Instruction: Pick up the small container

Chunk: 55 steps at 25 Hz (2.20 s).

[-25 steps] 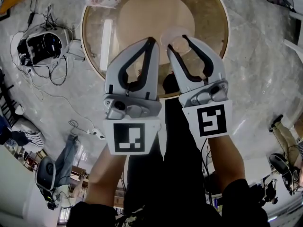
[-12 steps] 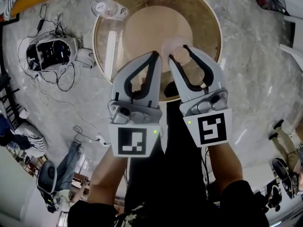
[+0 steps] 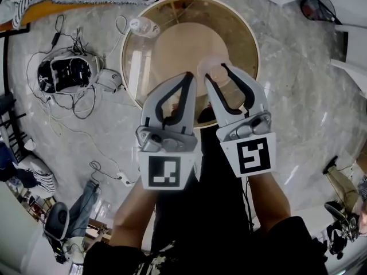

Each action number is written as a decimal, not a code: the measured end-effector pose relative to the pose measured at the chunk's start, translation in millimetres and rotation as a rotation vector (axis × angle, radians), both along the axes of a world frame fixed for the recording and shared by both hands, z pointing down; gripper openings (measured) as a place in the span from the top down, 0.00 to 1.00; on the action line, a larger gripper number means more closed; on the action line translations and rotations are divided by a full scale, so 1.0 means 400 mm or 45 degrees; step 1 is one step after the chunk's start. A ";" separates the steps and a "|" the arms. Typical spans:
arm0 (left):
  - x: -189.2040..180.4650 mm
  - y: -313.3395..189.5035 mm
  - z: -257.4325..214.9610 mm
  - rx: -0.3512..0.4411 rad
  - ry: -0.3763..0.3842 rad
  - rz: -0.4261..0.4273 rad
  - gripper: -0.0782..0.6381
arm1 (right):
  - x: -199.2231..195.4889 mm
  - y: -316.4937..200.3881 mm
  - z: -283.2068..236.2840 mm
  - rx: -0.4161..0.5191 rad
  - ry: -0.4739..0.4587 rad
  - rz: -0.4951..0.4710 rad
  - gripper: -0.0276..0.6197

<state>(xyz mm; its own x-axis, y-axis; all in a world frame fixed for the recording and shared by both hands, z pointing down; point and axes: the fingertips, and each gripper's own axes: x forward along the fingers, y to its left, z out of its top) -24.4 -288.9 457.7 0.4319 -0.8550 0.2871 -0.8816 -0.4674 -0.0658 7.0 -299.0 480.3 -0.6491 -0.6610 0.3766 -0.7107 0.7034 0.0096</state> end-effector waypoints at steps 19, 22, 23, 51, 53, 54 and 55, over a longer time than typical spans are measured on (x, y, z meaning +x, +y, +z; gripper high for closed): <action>-0.036 0.134 -0.328 0.052 0.004 -0.050 0.88 | -0.019 0.122 -0.372 0.070 -0.039 0.036 0.76; -0.041 0.159 -0.362 0.039 0.022 -0.071 0.88 | -0.013 0.146 -0.418 0.079 -0.046 0.027 0.76; -0.041 0.168 -0.374 0.036 0.025 -0.075 0.88 | -0.009 0.156 -0.432 0.084 -0.045 0.025 0.76; -0.002 0.221 -0.838 0.186 0.181 0.013 0.88 | 0.013 0.233 -0.884 0.203 -0.127 -0.052 0.76; -0.002 0.220 -0.875 0.226 0.175 0.029 0.88 | 0.014 0.227 -0.915 0.236 -0.146 -0.055 0.76; -0.002 0.220 -0.893 0.242 0.178 0.038 0.88 | 0.016 0.225 -0.929 0.253 -0.153 -0.055 0.76; -0.001 0.221 -0.909 0.254 0.180 0.046 0.88 | 0.018 0.222 -0.942 0.264 -0.160 -0.055 0.76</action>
<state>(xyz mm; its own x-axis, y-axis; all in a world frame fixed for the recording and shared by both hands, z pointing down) -25.0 -200.5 94.2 0.4870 -0.8720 0.0485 -0.8716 -0.4889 -0.0375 14.4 -210.1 103.7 -0.7116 -0.6863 0.1501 -0.6848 0.7254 0.0700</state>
